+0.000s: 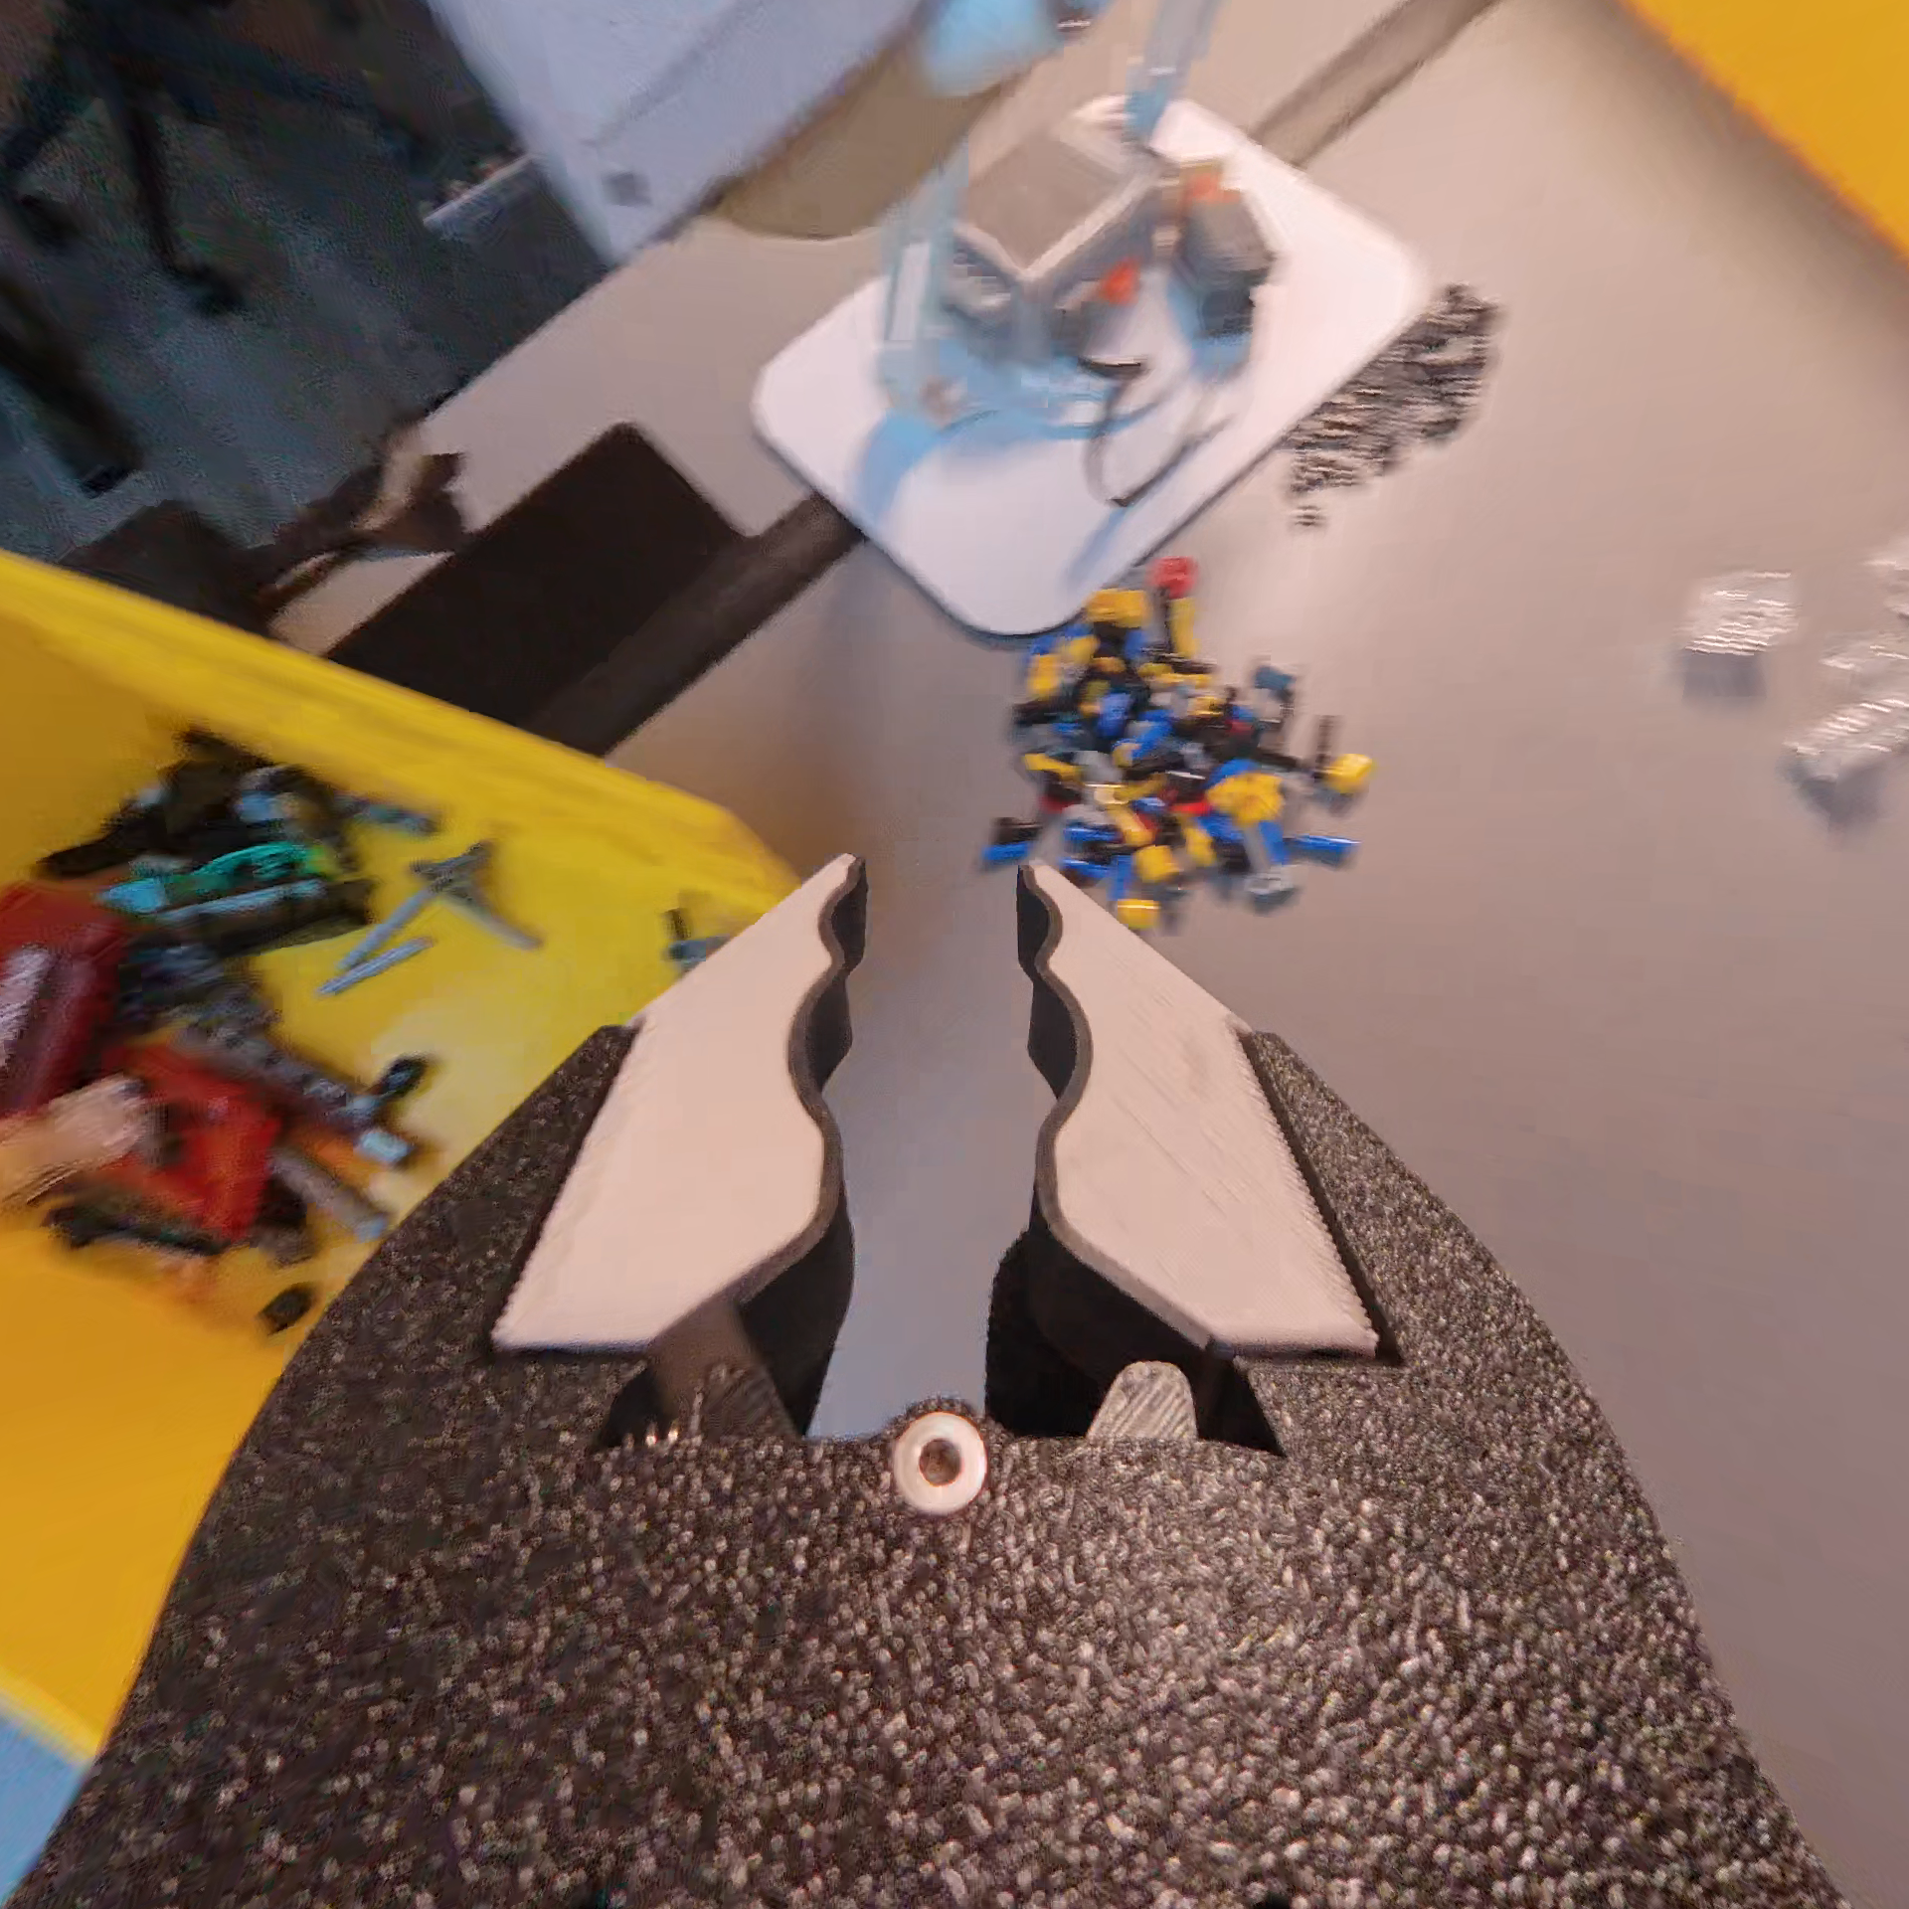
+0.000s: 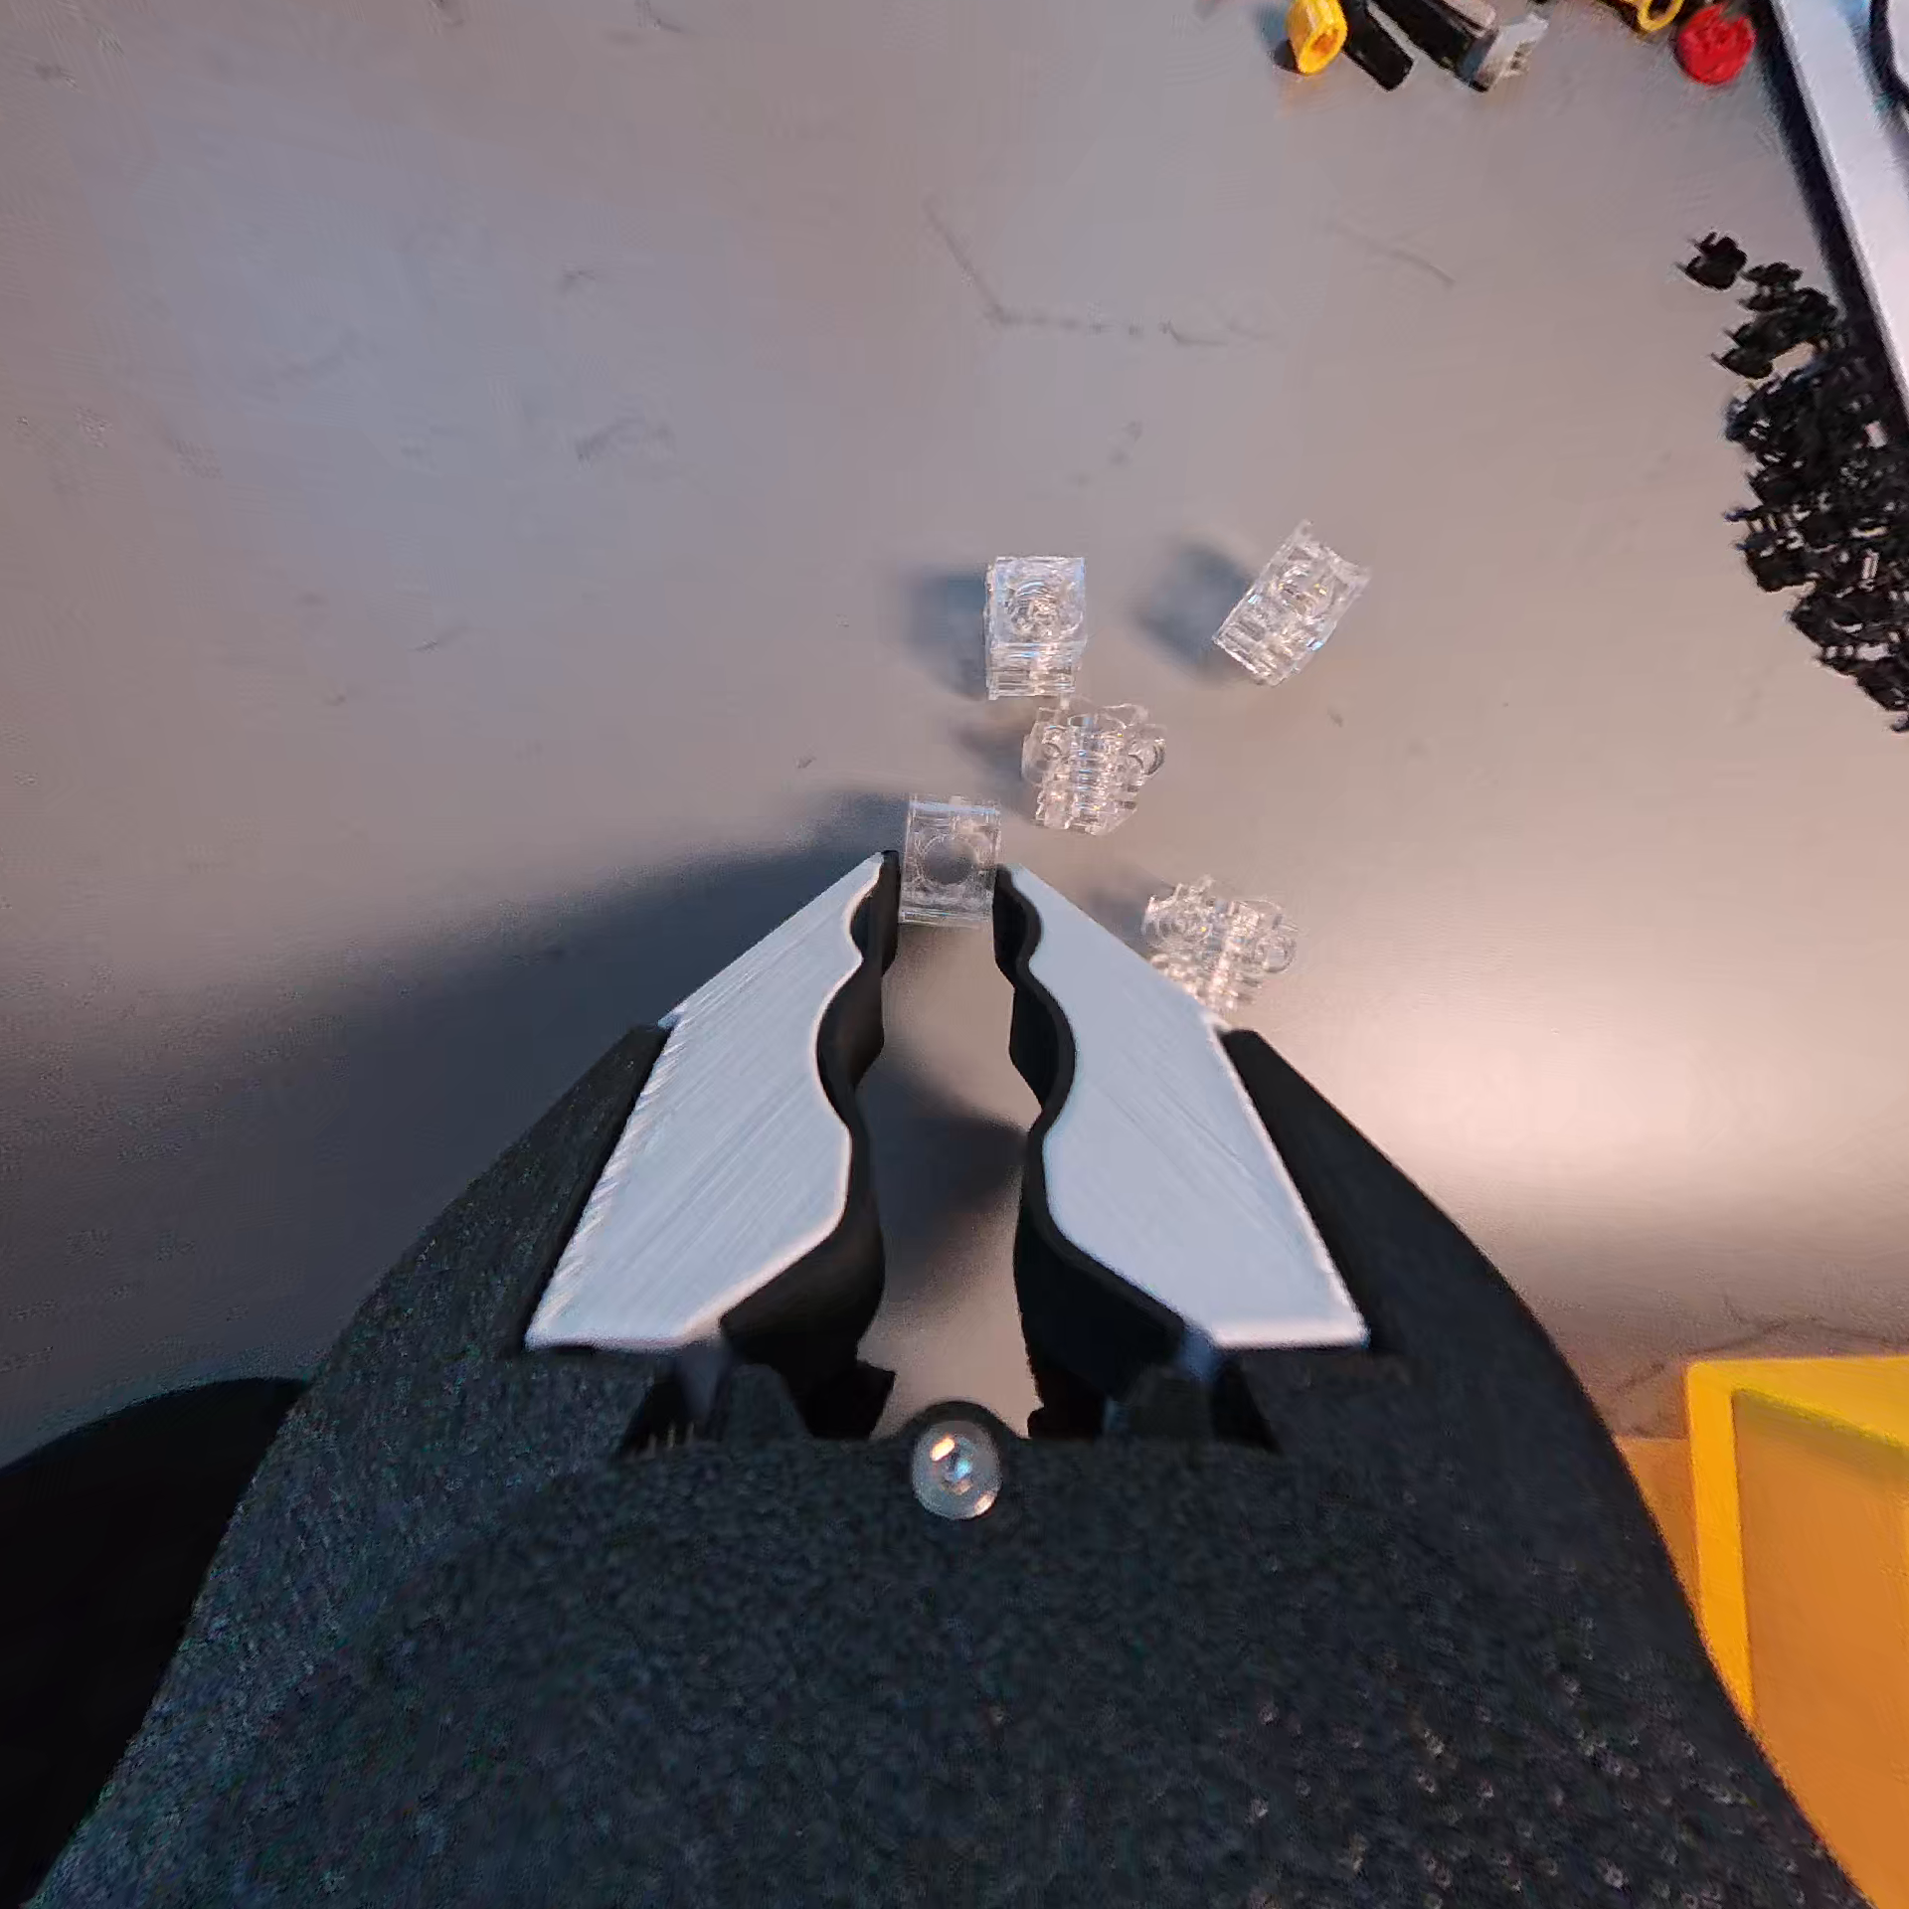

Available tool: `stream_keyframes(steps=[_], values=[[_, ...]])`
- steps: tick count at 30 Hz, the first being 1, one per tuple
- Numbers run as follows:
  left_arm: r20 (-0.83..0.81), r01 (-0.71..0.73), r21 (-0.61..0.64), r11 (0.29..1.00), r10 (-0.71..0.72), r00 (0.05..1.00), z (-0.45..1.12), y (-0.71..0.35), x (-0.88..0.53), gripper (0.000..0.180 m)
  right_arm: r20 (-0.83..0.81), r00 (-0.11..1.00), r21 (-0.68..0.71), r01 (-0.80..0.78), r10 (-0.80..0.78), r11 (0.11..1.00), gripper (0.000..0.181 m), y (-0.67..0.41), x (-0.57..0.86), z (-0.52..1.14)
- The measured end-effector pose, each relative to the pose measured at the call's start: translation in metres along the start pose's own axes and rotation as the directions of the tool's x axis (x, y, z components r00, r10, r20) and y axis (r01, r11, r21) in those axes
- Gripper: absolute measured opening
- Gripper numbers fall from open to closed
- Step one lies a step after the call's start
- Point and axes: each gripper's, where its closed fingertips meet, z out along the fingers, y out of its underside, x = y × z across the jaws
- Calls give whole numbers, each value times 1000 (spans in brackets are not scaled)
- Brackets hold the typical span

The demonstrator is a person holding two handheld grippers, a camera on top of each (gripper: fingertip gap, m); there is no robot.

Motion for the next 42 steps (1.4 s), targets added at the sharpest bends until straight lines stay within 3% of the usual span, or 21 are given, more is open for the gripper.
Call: stream_keyframes(steps=[4,8,13,19,29,35,39,42], values=[[254,133,-61,989,-113,960,-8,13,-114,28,-36,999,-1,-20,20,1000,29,-1,6,1],[371,265,-159,951,-191,909,-5,40,-199,31,-51,998,92,-28,33,995,34,-15,11,-12],[381,339,-337,879,-202,902,19,74,-245,32,-63,996,263,-48,67,964,34,-37,18,-27],[417,423,-493,760,-220,882,41,108,-270,28,-67,992,300,-82,107,950,34,-36,27,-25],[445,480,-573,664,-240,863,56,120,-275,21,-46,990,318,-113,134,941,32,-31,31,-24],[428,413,-575,706,-170,888,46,108,-275,20,-84,988,346,-92,128,934,31,-37,34,-31],[345,313,-468,826,-155,926,23,57,-254,20,-154,981,419,-44,119,907,31,-53,40,-43],[93,214,-305,928,-195,976,6,-3,-184,20,-217,970,482,13,105,876,35,-69,41,-53]])
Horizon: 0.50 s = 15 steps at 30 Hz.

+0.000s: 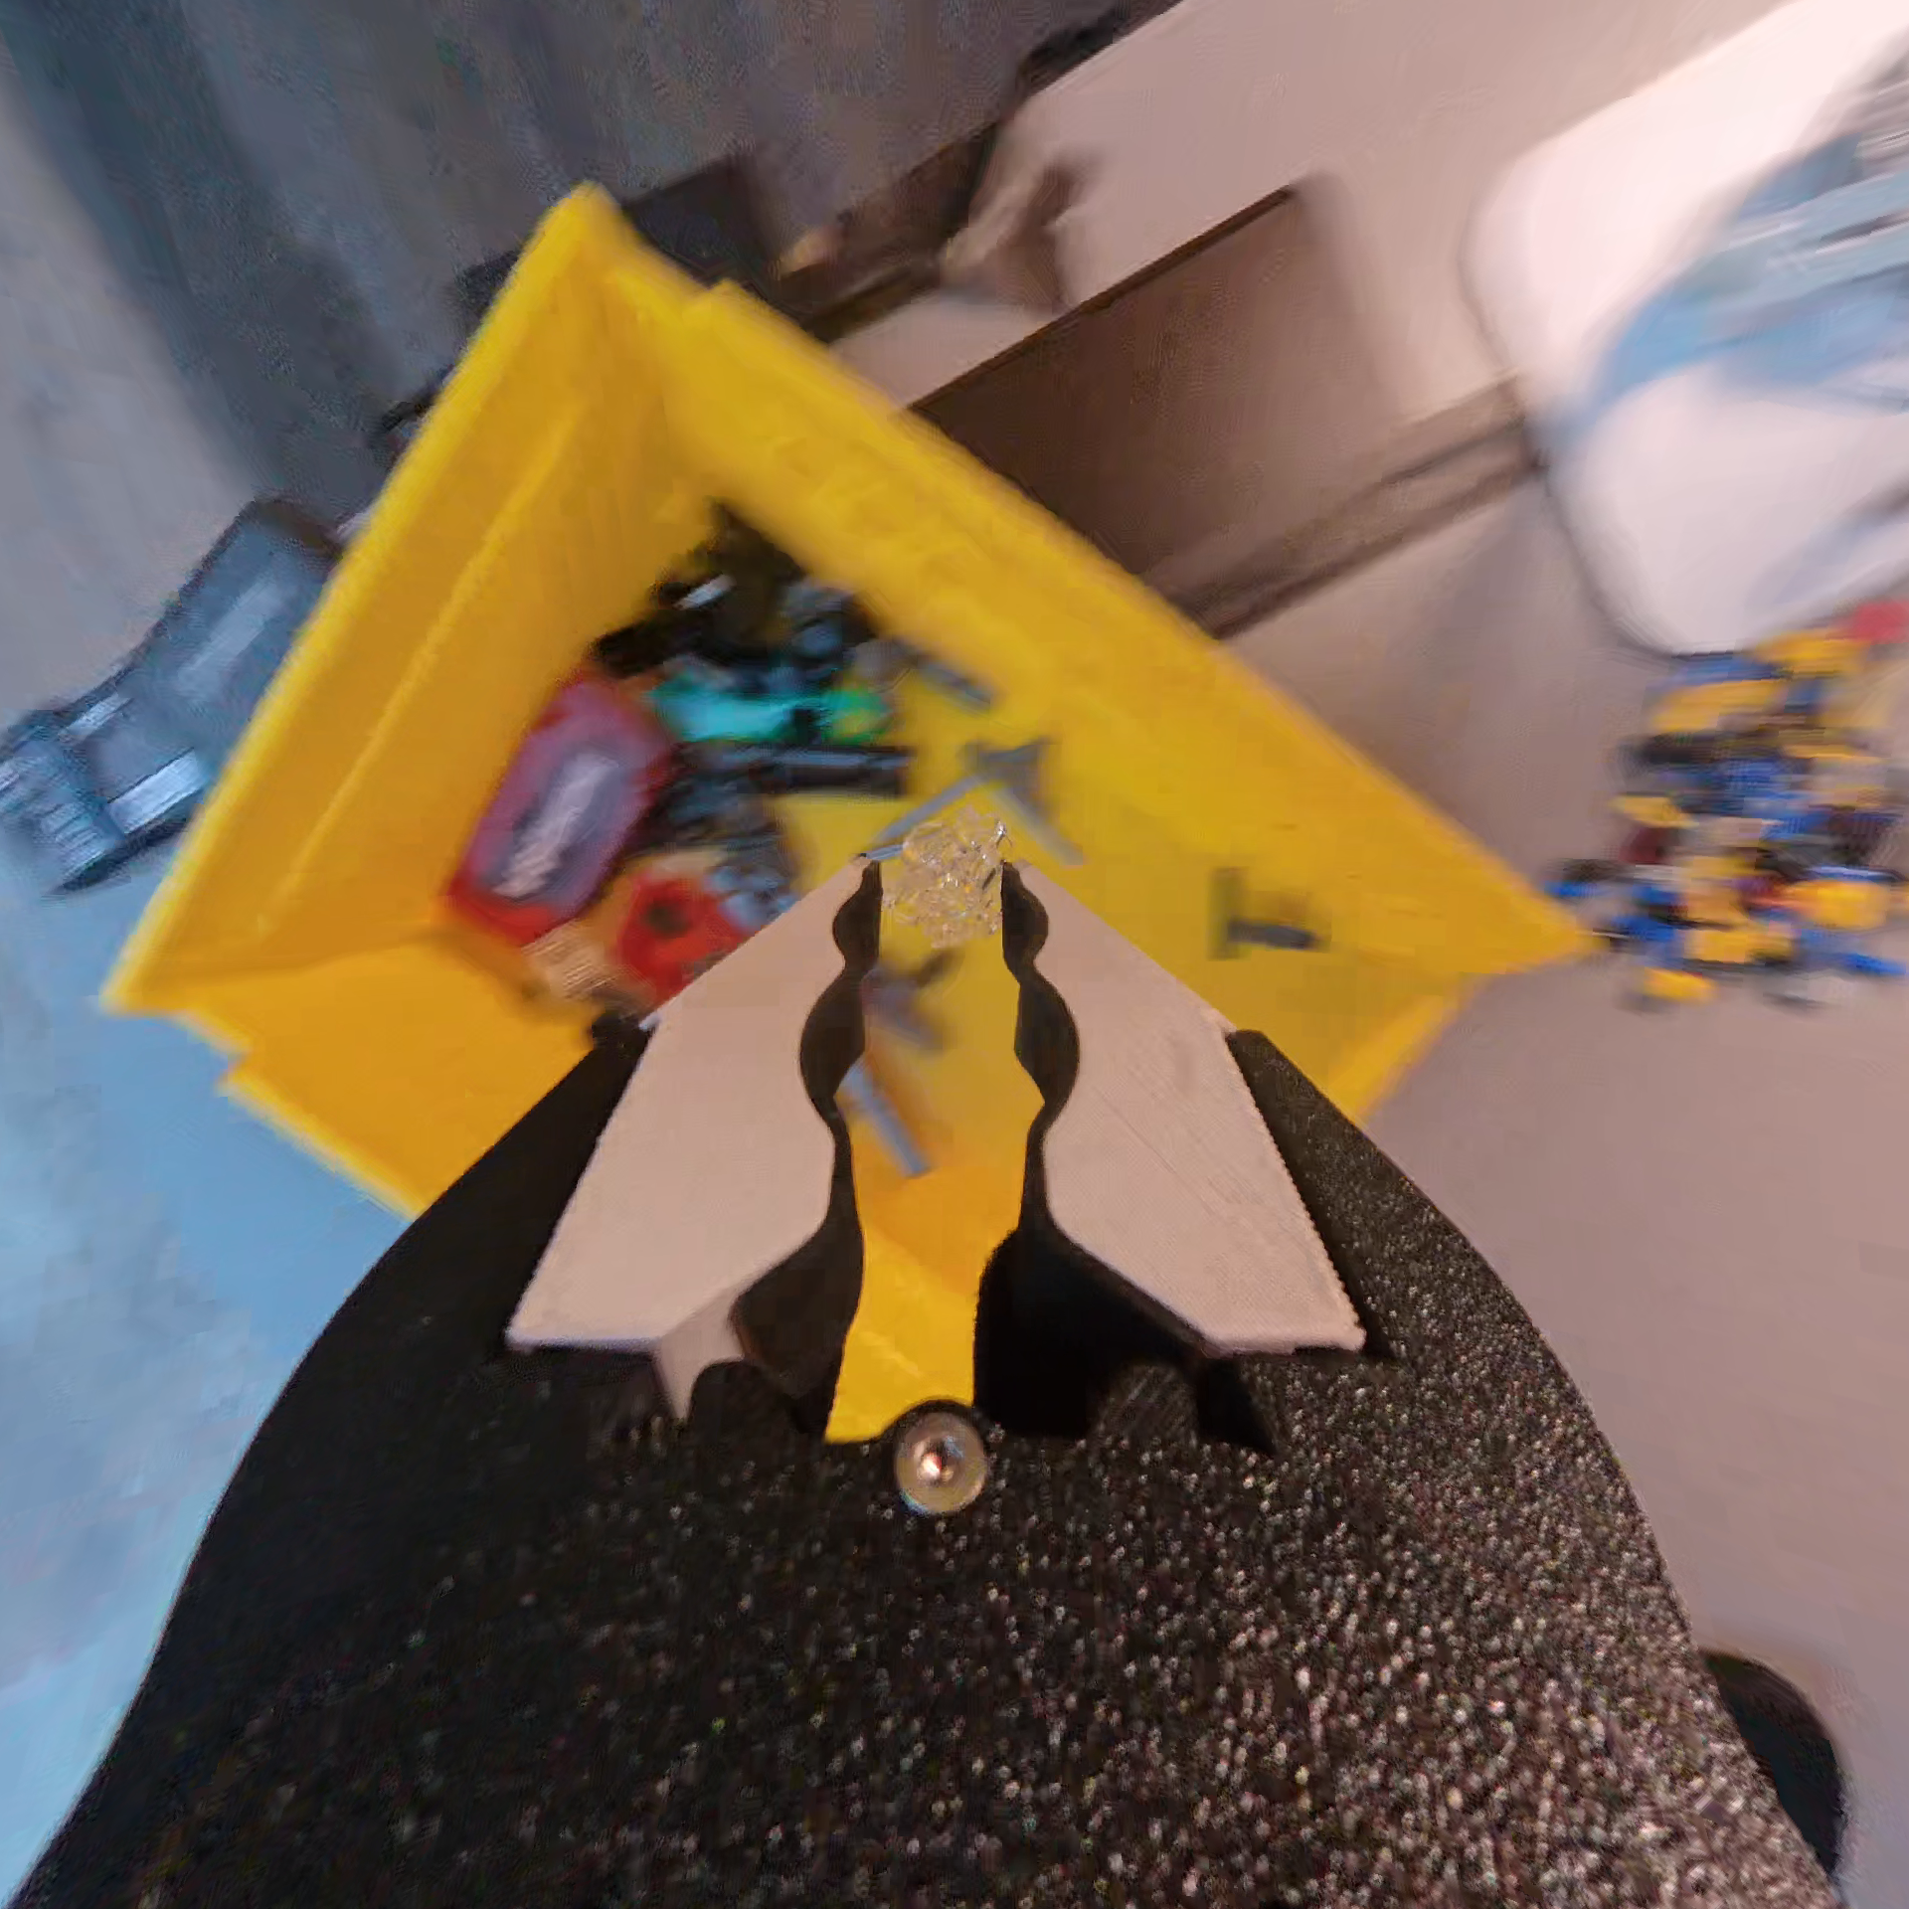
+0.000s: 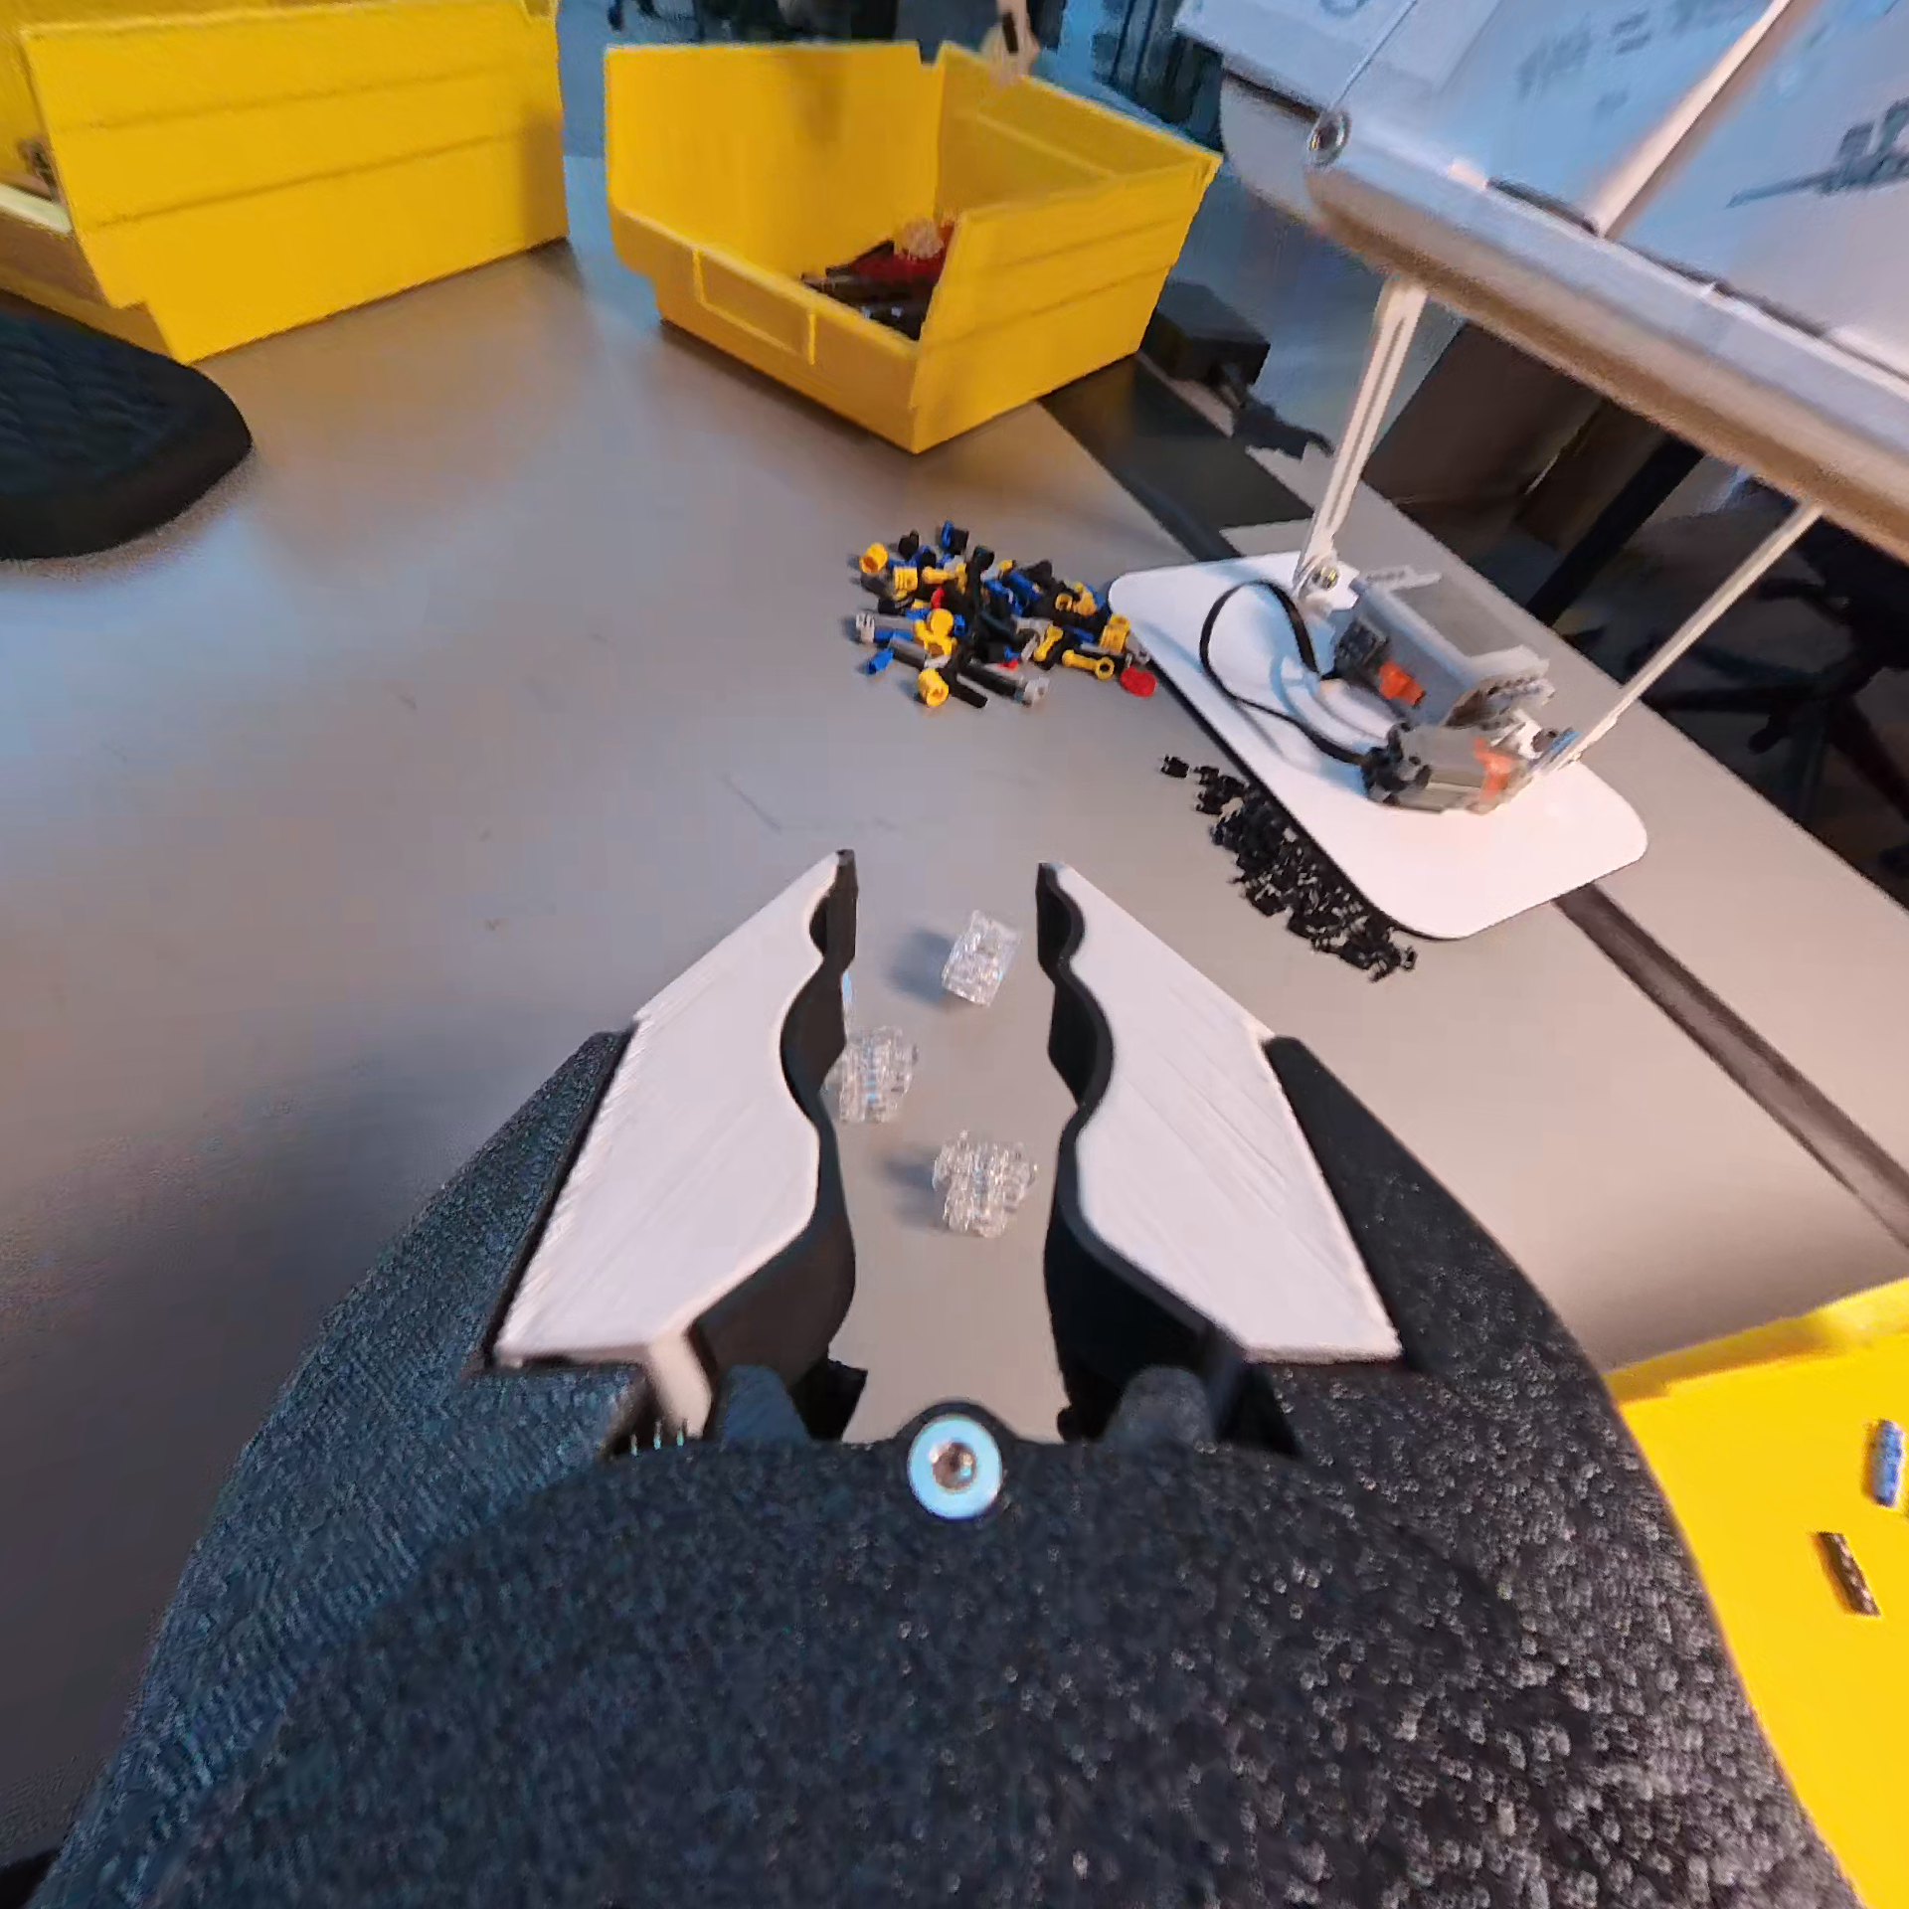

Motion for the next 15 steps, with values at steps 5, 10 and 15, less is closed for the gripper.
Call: stream_keyframes(steps=[5,10,15], values=[[-555,43,327,944,155,817,-73,-22,208,21,-75,993,129,100,-90,987,42,-34,-12,3],[-823,105,310,945,211,527,-84,34,372,21,-117,976,214,207,-185,955,42,-61,-36,5],[-933,244,189,951,96,348,-53,70,441,21,-107,943,179,330,-315,927,40,-59,-56,10]])
